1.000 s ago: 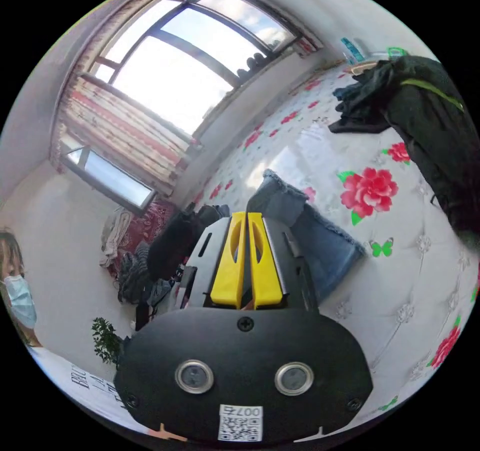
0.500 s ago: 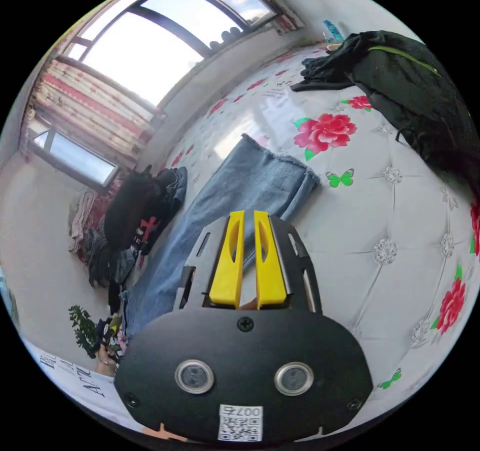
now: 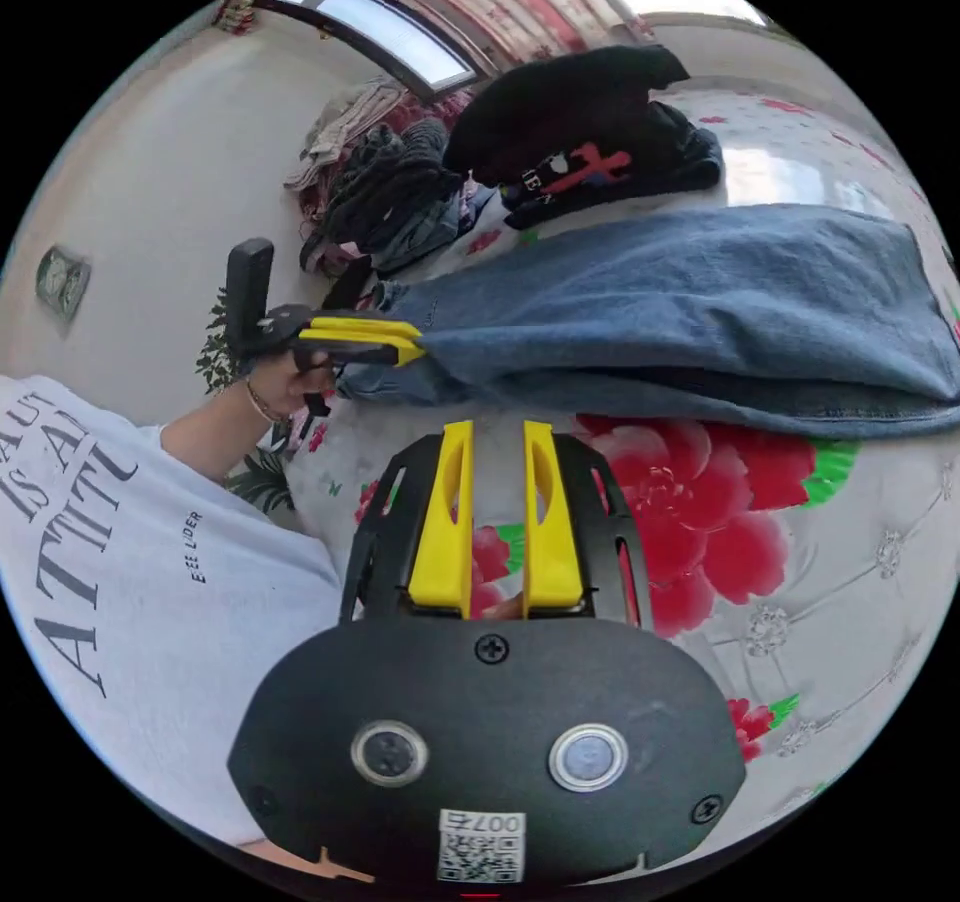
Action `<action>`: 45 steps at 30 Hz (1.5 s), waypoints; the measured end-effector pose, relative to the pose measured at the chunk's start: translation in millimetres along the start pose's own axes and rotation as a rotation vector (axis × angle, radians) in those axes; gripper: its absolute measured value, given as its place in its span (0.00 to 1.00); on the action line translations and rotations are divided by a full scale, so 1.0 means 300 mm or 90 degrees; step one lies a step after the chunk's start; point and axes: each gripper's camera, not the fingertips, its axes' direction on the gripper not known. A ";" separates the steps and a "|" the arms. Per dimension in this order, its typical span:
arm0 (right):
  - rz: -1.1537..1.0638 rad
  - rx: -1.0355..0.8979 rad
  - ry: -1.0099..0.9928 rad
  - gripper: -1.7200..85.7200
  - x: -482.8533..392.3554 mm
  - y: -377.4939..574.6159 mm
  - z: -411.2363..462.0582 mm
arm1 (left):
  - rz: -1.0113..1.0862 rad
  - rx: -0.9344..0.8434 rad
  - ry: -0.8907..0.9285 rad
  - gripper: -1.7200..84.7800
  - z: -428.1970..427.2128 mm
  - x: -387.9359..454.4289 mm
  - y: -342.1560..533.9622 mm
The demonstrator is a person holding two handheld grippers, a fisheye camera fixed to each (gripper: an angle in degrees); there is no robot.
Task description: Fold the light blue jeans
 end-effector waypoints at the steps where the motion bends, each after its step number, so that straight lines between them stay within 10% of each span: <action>1: -0.034 -0.009 0.014 0.08 -0.047 0.017 0.040 | -0.061 0.025 0.063 0.07 -0.052 -0.095 0.008; 19: -0.226 -0.205 0.107 0.03 -0.158 0.231 0.417 | -0.270 0.140 0.310 0.01 -0.122 -0.623 0.114; 31: -0.239 -0.160 0.021 0.07 -0.184 0.164 0.382 | -0.392 -0.016 -0.206 0.01 -0.051 -0.689 0.470; 45: -0.116 -0.166 -0.012 0.04 0.052 0.172 -0.104 | -0.441 -0.084 -0.341 0.02 0.014 -0.687 0.662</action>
